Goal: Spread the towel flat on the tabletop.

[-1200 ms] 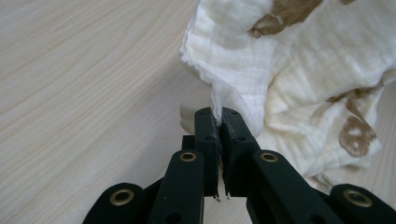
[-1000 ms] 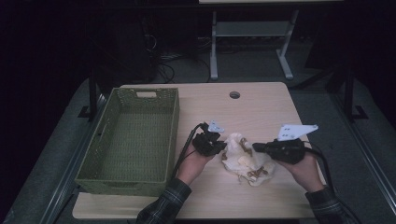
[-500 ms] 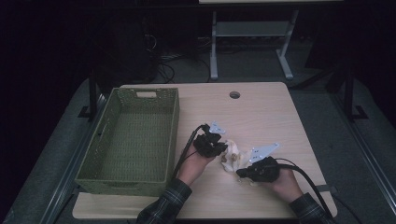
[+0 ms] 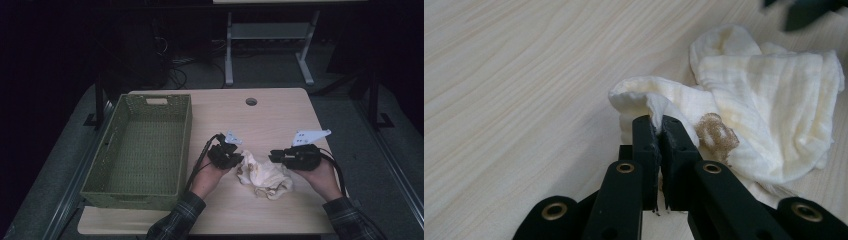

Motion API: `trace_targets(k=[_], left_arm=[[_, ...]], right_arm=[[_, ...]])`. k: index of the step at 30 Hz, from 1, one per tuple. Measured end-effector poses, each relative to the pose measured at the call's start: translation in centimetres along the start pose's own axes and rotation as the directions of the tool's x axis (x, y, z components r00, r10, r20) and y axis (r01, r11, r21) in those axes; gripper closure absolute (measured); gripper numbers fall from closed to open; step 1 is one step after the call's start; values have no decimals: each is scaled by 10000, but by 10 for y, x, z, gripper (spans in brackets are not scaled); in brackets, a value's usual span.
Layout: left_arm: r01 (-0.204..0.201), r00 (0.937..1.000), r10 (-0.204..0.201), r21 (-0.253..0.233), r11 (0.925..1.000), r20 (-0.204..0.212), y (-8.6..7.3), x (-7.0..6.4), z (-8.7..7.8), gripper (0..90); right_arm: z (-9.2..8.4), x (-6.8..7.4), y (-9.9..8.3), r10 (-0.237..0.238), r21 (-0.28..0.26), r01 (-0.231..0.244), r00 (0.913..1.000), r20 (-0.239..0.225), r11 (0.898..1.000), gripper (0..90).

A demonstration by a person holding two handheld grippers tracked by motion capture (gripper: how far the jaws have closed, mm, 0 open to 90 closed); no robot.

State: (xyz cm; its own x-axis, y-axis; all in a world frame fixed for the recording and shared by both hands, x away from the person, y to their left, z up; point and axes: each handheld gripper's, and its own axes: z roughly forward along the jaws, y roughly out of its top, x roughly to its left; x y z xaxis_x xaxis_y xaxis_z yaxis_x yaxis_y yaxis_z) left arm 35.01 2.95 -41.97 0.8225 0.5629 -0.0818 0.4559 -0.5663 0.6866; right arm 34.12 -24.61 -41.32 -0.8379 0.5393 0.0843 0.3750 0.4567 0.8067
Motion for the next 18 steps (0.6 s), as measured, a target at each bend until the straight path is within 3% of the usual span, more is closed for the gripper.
trace_targets(k=[2,4,12,15,18], left_arm=[[73,10000,-73,-26,10000,17,0,0,0,857],[84,10000,-84,-11,10000,27,0,1,0,857],[25,10000,-25,-24,10000,19,0,-1,0,857],[14,10000,-14,-30,10000,3,0,0,0,858],[37,10000,-38,-100,9999,-37,1,0,-1,859]], right_arm=[[2,-8,-3,170,101,-172,9997,150,9998,735],[8,-18,-10,584,197,-582,9982,-115,9981,715],[33,-19,-18,880,1023,-821,9947,-537,9914,702],[40,-21,-22,1093,1322,-989,9912,-741,9863,816],[39,-21,-21,886,1321,-799,9942,-609,9880,871]])
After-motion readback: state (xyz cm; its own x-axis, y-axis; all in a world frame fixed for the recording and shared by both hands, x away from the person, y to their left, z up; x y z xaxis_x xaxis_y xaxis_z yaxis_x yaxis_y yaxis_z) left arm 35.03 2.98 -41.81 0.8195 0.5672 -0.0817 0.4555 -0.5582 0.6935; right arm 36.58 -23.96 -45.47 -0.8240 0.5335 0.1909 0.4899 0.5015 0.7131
